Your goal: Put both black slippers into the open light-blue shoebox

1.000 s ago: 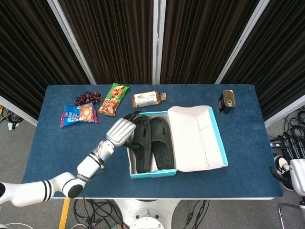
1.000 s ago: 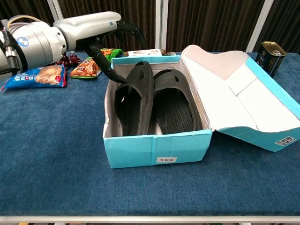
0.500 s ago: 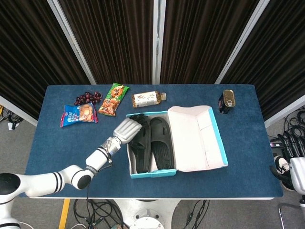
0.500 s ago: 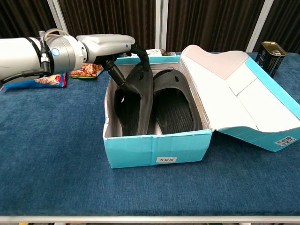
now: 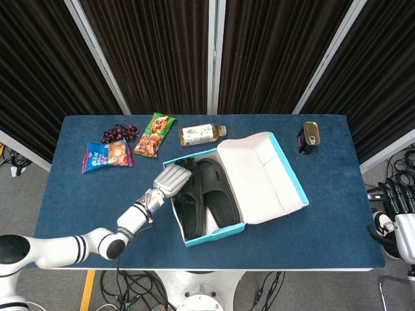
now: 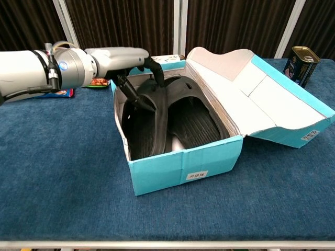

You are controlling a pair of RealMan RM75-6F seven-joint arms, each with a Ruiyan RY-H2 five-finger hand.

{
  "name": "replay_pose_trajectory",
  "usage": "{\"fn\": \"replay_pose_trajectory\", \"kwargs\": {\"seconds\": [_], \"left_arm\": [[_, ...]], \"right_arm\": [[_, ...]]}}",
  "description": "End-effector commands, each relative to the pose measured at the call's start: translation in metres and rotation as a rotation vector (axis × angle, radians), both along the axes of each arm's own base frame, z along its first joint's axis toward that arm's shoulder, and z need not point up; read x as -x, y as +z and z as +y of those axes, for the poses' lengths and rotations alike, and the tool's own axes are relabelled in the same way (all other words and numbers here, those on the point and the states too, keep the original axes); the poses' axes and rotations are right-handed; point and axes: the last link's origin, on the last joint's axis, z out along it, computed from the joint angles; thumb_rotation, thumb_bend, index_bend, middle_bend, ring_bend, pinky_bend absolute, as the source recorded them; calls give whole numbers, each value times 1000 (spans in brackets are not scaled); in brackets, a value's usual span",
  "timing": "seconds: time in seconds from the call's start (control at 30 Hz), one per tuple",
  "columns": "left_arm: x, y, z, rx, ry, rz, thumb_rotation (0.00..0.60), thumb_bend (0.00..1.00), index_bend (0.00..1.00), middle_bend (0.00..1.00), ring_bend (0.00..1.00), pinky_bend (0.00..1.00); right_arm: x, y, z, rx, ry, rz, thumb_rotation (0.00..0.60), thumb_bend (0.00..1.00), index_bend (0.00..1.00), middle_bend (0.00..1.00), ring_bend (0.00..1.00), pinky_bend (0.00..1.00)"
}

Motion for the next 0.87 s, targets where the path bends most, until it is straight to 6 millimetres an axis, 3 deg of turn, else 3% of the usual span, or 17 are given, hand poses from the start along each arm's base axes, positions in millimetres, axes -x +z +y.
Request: {"fn": "replay_pose_trajectory", "kwargs": {"seconds": [0.03, 0.2, 0.3, 0.43, 0.53, 0.63, 0.73, 0.87], "left_arm": [[2, 40, -4, -69, 13, -185, 468, 0, 306, 234, 0, 136], [39, 94, -12, -231, 23, -289, 595, 0, 306, 234, 0, 146], [84, 126, -21, -364, 67, -246, 600, 0, 306, 234, 1, 148], [154, 162, -48, -522, 176, -92, 600, 0, 306, 234, 1, 147], [198, 180, -79, -607, 249, 51, 600, 0, 306, 235, 2, 147], [228, 190, -115, -656, 338, 101, 600, 0, 302, 235, 2, 145], [244, 195, -147, -679, 411, 88, 600, 0, 299, 235, 2, 144], [249, 191, -176, -683, 442, 68, 600, 0, 297, 235, 2, 145]], "right_arm": [[2, 0, 1, 1, -6, -5, 600, 118, 0, 8, 0, 25], [7, 0, 4, 3, -24, -19, 600, 118, 0, 9, 0, 25], [13, 1, 8, 8, -42, -29, 600, 122, 0, 14, 0, 25], [23, -2, 12, -4, -78, -50, 600, 144, 0, 19, 0, 25], [26, -7, 12, -7, -76, -69, 600, 151, 0, 19, 0, 25], [26, -15, 12, -15, -58, -89, 600, 160, 0, 24, 0, 25], [24, -25, 11, -37, -41, -111, 600, 160, 0, 29, 0, 25], [21, -34, 12, -49, -33, -132, 600, 161, 0, 34, 0, 24]]}}
